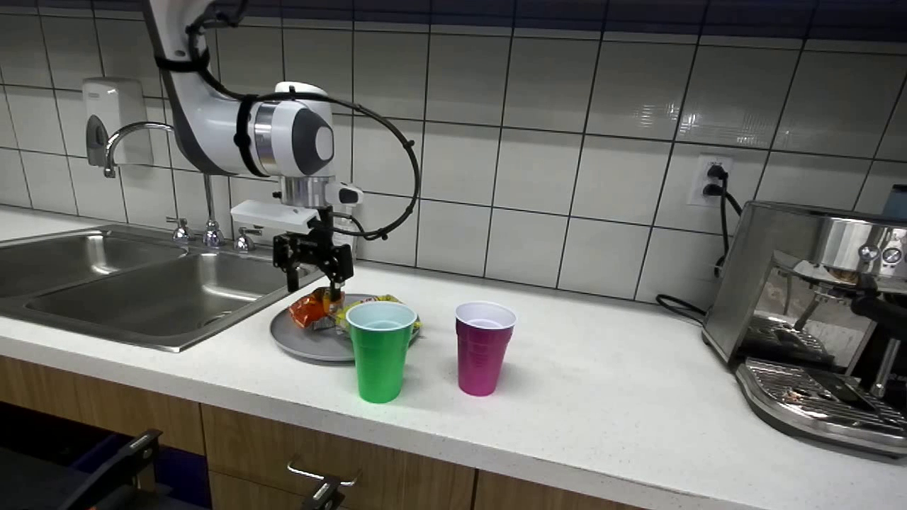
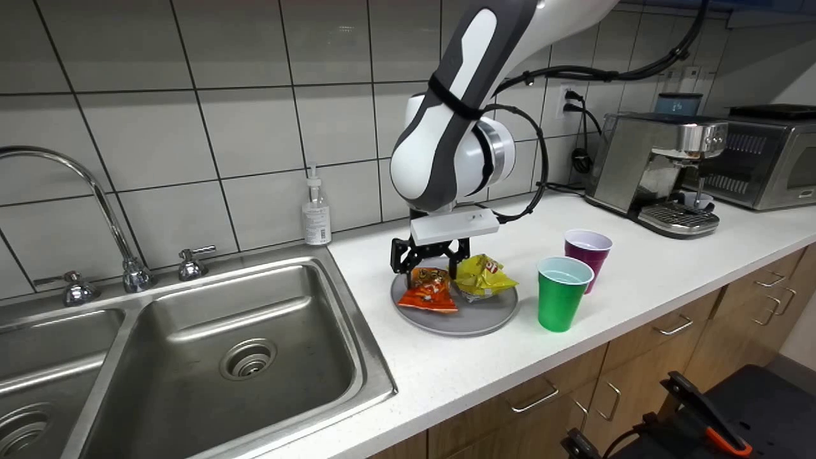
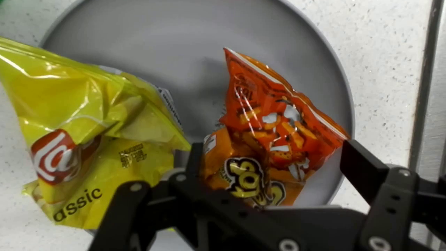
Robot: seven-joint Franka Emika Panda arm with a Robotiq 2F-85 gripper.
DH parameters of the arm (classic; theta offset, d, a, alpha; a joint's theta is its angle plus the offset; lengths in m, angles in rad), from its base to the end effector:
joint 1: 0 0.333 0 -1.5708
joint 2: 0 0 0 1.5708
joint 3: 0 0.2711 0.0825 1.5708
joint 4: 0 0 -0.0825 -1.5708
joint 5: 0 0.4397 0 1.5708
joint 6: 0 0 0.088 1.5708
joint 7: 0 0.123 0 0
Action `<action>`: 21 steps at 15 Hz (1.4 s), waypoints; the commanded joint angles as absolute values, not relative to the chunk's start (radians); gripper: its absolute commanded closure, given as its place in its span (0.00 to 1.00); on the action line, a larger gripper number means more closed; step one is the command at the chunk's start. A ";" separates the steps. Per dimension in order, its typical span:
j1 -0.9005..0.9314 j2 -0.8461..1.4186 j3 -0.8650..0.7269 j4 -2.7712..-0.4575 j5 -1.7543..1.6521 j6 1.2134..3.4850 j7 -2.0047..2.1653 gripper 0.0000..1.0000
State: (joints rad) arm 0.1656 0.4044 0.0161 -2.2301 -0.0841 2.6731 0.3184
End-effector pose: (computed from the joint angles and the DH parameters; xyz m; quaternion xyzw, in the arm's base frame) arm 0.5511 0.1041 0.0860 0.9992 -0.0319 0.0229 0.0112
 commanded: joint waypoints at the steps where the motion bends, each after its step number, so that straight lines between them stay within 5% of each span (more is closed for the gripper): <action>1: 0.185 0.418 -0.001 -2.205 -0.082 2.681 0.330 0.00; 3: 0.187 0.413 -0.002 -2.207 -0.085 2.684 0.329 0.00; 4: 0.189 0.416 -0.003 -2.206 -0.085 2.686 0.330 0.25; 5: 0.187 0.399 -0.001 -2.219 -0.082 2.684 0.326 0.26; 14: 0.189 0.378 -0.005 -2.234 -0.087 2.678 0.325 0.97; 21: 0.198 0.385 -0.010 -2.216 -0.091 2.659 0.336 1.00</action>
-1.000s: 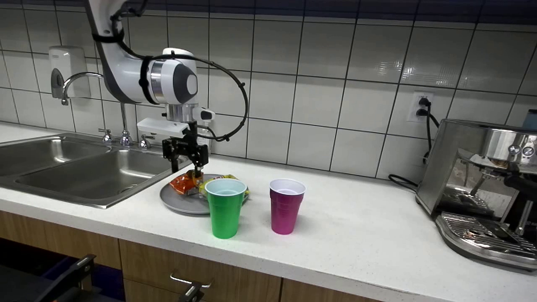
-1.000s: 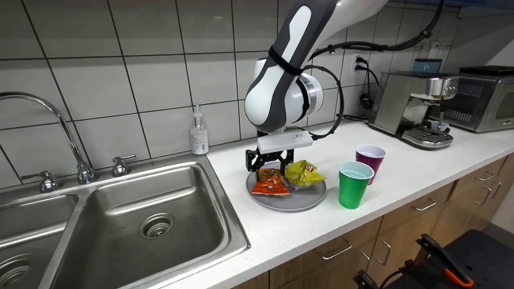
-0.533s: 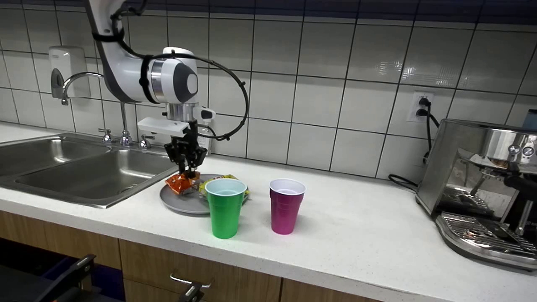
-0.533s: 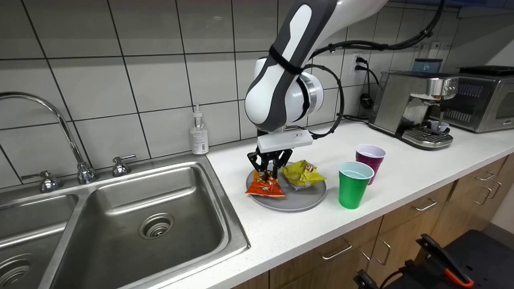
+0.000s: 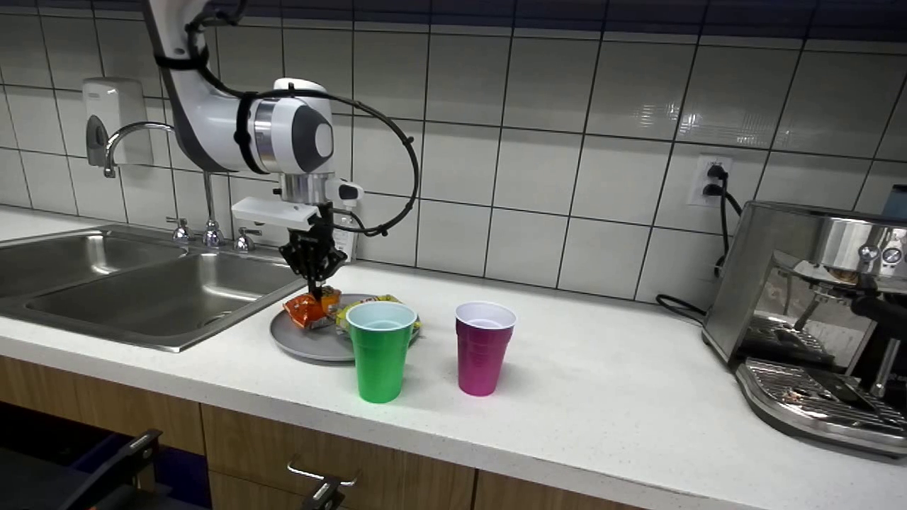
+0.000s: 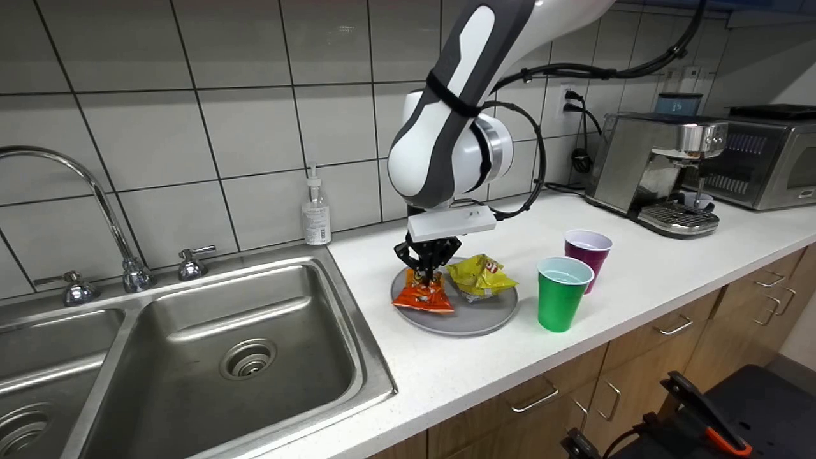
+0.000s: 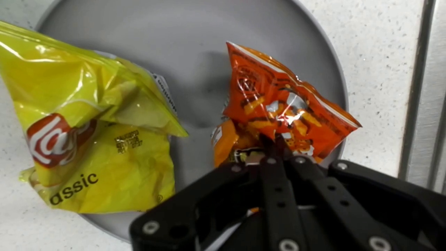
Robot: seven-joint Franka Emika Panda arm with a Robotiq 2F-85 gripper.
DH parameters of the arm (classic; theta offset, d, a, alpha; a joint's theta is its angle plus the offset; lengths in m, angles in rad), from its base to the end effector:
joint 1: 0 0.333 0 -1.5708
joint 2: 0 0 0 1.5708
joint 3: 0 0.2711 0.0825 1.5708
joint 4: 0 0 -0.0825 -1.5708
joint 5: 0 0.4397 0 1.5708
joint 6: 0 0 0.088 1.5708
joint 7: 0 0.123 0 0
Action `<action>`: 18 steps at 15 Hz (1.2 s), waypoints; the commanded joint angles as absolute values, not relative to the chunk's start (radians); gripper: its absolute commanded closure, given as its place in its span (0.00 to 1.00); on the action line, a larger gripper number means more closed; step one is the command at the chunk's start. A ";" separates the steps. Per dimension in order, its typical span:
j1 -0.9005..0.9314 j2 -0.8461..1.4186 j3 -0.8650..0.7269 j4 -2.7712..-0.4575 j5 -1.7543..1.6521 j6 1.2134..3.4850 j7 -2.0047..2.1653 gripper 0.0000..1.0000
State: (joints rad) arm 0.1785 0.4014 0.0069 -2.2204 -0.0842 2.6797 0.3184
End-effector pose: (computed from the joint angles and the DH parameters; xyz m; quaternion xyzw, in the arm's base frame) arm 0.5566 0.1068 0.0919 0.9990 -0.0296 0.0327 0.0107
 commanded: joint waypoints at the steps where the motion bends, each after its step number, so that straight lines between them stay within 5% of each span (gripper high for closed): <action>1: 0.202 0.385 -0.014 -2.208 -0.091 2.651 0.342 1.00; 18: 0.240 0.546 -0.012 -1.863 -0.062 2.561 0.449 1.00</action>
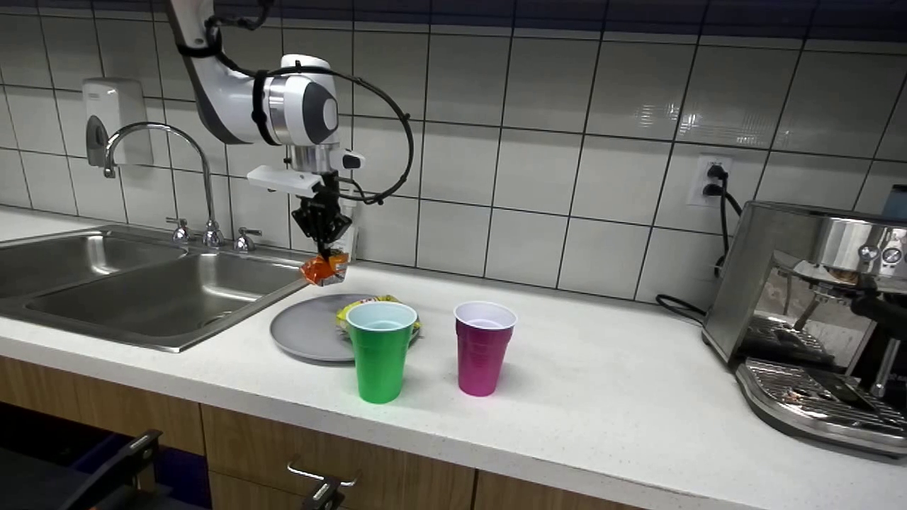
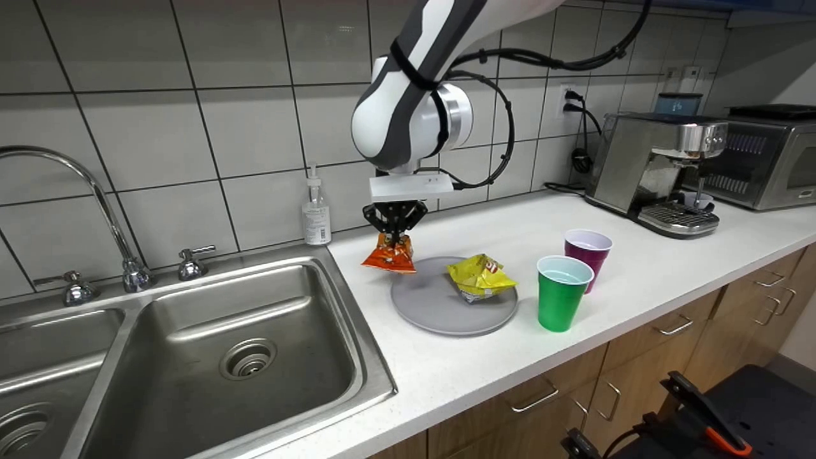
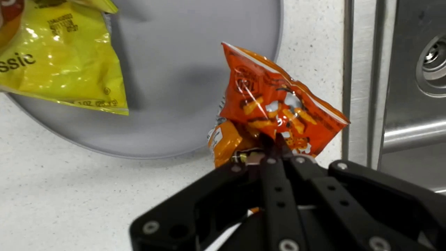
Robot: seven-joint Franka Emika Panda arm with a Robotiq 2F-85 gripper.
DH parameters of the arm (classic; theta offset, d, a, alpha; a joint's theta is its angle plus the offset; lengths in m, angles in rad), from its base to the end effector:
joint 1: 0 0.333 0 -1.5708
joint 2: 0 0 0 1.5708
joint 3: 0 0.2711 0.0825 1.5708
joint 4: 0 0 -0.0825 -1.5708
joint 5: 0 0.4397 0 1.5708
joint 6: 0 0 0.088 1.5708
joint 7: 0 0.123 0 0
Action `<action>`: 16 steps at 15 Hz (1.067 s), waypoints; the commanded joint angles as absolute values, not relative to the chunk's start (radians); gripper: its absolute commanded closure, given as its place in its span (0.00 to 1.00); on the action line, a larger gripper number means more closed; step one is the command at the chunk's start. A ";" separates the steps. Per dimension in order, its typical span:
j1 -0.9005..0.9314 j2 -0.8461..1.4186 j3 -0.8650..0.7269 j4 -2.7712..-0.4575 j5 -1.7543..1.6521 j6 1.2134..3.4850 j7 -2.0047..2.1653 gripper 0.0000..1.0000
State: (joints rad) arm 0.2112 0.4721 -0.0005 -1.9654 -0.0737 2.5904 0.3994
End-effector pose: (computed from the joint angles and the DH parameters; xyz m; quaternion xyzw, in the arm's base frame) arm 0.6354 0.1367 0.1470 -0.9948 0.0641 -0.0793 0.0022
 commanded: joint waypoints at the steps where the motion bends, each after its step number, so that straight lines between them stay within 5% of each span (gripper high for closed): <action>1: 0.252 0.570 -0.018 -1.839 -0.061 2.565 0.474 1.00; 10: 0.302 0.716 -0.049 -1.683 -0.033 2.551 0.565 0.99; 11: 0.300 0.722 -0.047 -1.675 -0.029 2.544 0.558 0.74; 12: 0.301 0.729 -0.047 -1.667 -0.026 2.545 0.554 0.73; 16: 0.300 0.744 -0.047 -1.642 -0.026 2.539 0.539 0.45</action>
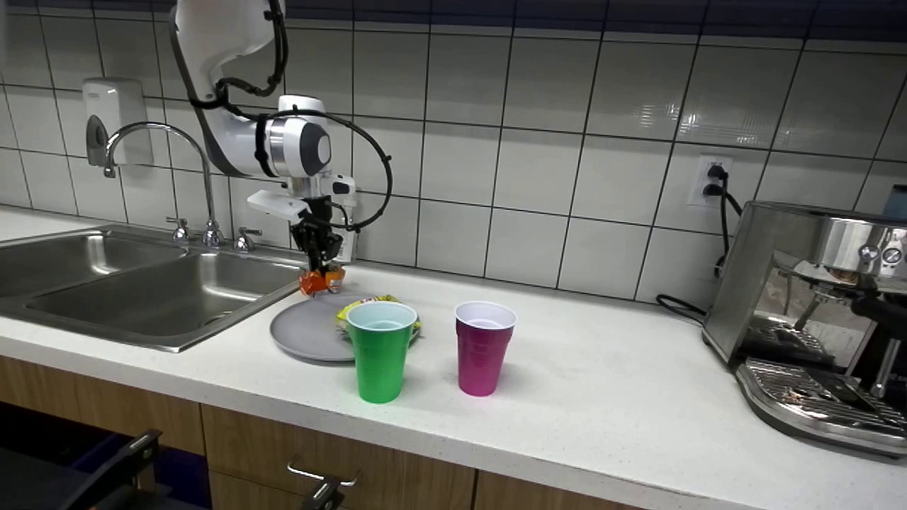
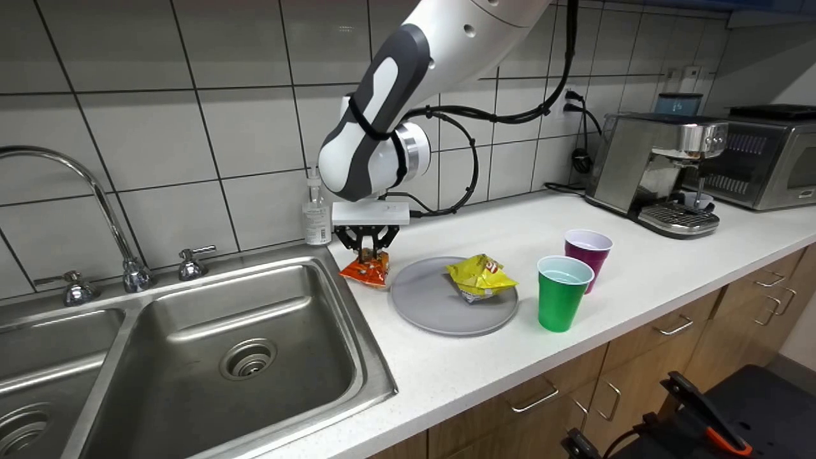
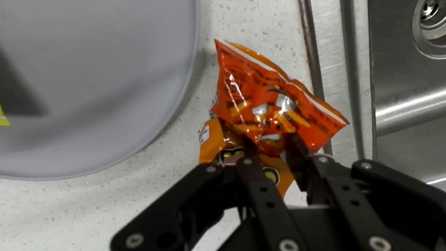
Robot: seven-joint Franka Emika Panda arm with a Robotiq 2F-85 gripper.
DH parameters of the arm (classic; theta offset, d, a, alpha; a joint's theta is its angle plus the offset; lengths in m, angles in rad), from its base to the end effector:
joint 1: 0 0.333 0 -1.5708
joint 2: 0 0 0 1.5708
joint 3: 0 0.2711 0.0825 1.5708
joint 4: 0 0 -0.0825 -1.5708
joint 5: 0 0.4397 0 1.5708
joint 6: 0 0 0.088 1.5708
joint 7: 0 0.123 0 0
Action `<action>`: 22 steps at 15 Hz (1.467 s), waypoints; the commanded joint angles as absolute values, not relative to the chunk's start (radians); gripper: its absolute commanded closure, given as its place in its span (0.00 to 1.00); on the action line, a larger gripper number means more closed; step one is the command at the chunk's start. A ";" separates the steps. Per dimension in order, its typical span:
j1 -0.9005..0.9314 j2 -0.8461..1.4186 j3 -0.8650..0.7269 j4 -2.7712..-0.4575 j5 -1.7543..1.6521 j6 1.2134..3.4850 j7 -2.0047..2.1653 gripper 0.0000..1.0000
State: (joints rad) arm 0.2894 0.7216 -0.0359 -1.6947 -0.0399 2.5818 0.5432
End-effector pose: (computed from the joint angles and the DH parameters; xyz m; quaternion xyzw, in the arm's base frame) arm 0.6789 0.1771 0.1012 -0.9887 0.1226 -0.0853 0.0105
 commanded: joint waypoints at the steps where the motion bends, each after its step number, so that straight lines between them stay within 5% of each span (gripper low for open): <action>1: 0.299 0.747 -0.045 -1.637 -0.026 2.537 0.534 0.38; 6: 0.293 0.759 -0.038 -1.619 -0.026 2.540 0.510 0.01; 22: 0.282 0.775 -0.028 -1.585 -0.053 2.494 0.349 0.00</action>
State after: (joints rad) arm 0.2899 0.7631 -0.0371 -1.6253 -0.0455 2.5445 0.3846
